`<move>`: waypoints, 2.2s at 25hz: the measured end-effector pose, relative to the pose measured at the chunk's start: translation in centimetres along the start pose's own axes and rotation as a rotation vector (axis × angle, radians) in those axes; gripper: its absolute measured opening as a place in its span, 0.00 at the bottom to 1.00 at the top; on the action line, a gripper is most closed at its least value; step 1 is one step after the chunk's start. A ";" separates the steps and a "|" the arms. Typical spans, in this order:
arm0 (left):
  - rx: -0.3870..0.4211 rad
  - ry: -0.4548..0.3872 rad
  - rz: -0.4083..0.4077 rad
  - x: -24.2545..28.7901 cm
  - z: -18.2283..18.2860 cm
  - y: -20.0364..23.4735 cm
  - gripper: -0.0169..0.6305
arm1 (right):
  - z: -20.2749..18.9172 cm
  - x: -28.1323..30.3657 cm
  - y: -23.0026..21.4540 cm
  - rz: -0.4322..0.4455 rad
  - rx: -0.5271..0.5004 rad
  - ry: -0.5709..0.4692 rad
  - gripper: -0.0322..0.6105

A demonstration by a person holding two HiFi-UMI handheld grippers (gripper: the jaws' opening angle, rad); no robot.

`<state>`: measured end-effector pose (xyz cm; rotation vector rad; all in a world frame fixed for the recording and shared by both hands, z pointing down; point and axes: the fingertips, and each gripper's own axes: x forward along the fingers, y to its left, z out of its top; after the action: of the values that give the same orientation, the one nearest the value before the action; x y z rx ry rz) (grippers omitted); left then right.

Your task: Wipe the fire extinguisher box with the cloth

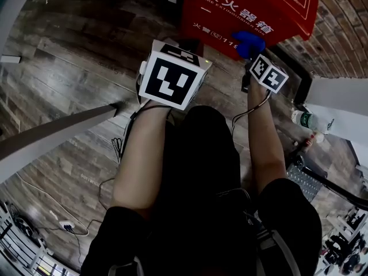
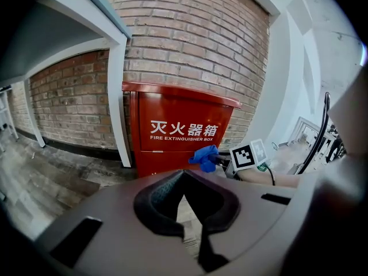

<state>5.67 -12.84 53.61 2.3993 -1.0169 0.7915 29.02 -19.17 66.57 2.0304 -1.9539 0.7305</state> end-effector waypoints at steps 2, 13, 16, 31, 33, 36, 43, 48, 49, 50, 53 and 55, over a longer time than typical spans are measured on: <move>0.001 0.004 -0.004 0.1 -0.1 0.0 0.04 | -0.5 0.2 0.0 -0.008 -0.020 0.014 0.18; 0.002 0.023 -0.010 0.6 -0.5 1.3 0.04 | -6.1 3.1 -2.2 -0.064 -0.028 0.173 0.18; -0.004 0.025 -0.010 0.7 -0.6 1.7 0.04 | -7.1 4.2 -1.7 -0.062 -0.029 0.208 0.18; -0.057 0.040 0.049 -0.3 -1.7 6.8 0.04 | -5.7 11.1 12.4 0.112 0.056 0.223 0.18; -0.060 0.048 0.068 -0.9 -2.3 7.6 0.04 | -5.5 11.9 14.4 0.131 0.037 0.224 0.18; -0.069 0.057 0.103 -2.1 -3.3 9.0 0.04 | -5.4 13.4 17.1 0.156 0.006 0.227 0.18; -0.131 0.107 0.143 -6.9 -8.5 12.3 0.04 | -8.2 17.3 20.8 0.174 -0.008 0.270 0.18; -0.196 0.102 0.189 -9.9 -10.8 13.2 0.04 | -11.2 18.7 19.5 0.151 0.061 0.326 0.18; -0.188 0.107 0.195 -10.0 -11.0 13.1 0.04 | -11.6 18.6 18.9 0.137 0.062 0.332 0.18; -0.181 0.114 0.199 -10.2 -11.2 12.9 0.04 | -12.1 18.5 18.1 0.124 0.064 0.338 0.18; -0.175 0.116 0.206 -10.5 -11.3 12.4 0.04 | -13.2 17.9 15.6 0.092 0.080 0.355 0.18; -0.174 0.113 0.202 -10.5 -11.1 11.8 0.04 | -13.6 17.2 13.9 0.068 0.086 0.363 0.18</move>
<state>-12.89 -8.88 57.00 2.1055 -1.2413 0.8588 12.57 -28.57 84.35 1.7316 -1.8134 1.1274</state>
